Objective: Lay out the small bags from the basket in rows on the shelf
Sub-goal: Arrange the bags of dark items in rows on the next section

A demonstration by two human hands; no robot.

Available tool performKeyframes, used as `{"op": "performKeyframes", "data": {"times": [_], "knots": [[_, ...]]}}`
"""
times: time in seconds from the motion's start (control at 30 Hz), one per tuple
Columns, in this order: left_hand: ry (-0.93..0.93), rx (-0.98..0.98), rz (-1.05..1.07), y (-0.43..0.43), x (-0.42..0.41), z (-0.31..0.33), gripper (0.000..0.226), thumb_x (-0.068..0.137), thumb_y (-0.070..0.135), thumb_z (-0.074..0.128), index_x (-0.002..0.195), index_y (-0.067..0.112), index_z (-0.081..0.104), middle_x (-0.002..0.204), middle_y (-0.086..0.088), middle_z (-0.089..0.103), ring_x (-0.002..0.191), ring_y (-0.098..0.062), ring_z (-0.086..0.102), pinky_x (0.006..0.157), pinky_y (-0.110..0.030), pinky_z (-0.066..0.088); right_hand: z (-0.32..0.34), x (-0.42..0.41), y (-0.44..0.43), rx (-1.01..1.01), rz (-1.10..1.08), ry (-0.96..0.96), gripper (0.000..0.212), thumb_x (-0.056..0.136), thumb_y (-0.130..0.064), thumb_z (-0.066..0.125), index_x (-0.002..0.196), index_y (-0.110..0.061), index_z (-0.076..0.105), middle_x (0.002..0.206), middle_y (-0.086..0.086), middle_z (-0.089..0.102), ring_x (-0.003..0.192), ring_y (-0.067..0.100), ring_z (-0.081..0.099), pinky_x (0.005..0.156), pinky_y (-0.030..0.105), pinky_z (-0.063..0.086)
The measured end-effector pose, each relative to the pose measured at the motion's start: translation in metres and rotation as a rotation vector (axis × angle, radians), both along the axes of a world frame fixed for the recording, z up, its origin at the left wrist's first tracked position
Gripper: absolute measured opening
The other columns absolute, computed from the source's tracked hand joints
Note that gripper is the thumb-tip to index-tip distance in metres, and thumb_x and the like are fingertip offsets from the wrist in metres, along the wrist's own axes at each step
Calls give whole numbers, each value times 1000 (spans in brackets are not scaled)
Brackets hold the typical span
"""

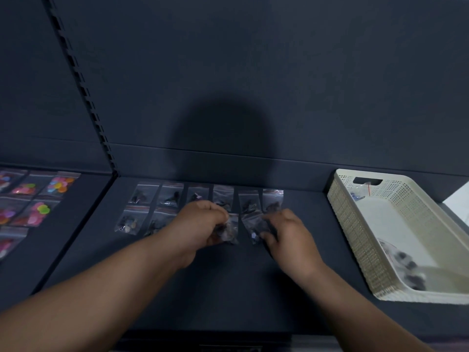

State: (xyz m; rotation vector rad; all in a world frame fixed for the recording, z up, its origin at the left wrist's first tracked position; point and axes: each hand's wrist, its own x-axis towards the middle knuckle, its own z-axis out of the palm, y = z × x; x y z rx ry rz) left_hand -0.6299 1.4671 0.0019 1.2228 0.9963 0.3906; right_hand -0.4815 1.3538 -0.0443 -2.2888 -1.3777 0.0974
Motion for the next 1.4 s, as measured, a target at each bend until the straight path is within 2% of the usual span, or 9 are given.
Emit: {"op": "performKeyframes", "data": {"times": [0.1,0.6,0.67,0.77,0.87,1.07,1.17,1.3,1.4], "knots": [[-17,-16,4,0,-1,1,13,88,1,54,79,8,60,76,-11,60,67,-19,57,54,-25,52,-6,0,2,-18,88,14,20,86,-18,62,104,-18,69,101,3,58,101,22,53,81,26,44],[-70,-79,12,-3,1,9,20,86,-10,46,88,5,59,83,-12,59,76,-20,59,58,-26,55,-11,-6,2,35,76,13,14,87,-27,62,95,-19,69,92,1,58,92,17,54,75,25,44],[-82,-80,-10,-5,2,10,25,84,-14,45,92,5,58,85,-10,59,77,-19,59,57,-23,56,-6,-7,3,112,27,145,10,88,-24,61,88,-18,68,84,-3,58,81,12,56,71,24,44],[-62,-27,-51,-7,6,8,31,81,-16,50,103,4,59,92,-8,63,83,-19,61,61,-23,56,10,-12,5,245,-24,613,20,92,-23,57,75,-15,63,61,-11,54,57,2,47,59,21,38],[-47,12,-82,-10,11,6,29,80,-15,55,100,6,58,91,-9,65,85,-22,63,74,-32,56,29,-17,4,263,17,926,18,92,-23,57,83,-12,67,72,-2,62,66,5,53,63,19,43],[-83,18,-143,-21,24,7,23,80,-9,62,93,9,56,102,-17,63,88,-23,64,75,-33,58,41,-18,-4,336,-2,1053,21,87,1,58,70,-10,61,58,1,62,50,7,54,49,15,41],[-72,21,-202,-23,28,7,16,80,-5,65,87,7,58,86,-11,64,78,-19,65,70,-29,58,45,-13,-11,422,-112,1257,21,92,-1,52,72,-8,55,59,6,58,42,8,53,37,14,38],[-6,73,-229,-25,35,7,16,83,-2,63,75,11,56,66,-11,63,55,-16,59,56,-27,50,42,-5,-19,424,-160,1339,19,93,-5,53,75,-11,56,69,10,65,62,19,64,45,18,47],[28,135,-209,-25,43,7,19,84,-4,57,73,12,58,62,-9,59,54,-18,52,54,-26,45,38,4,-25,368,-169,1199,18,90,-4,56,75,-14,56,62,1,57,54,9,53,49,17,43]]}}
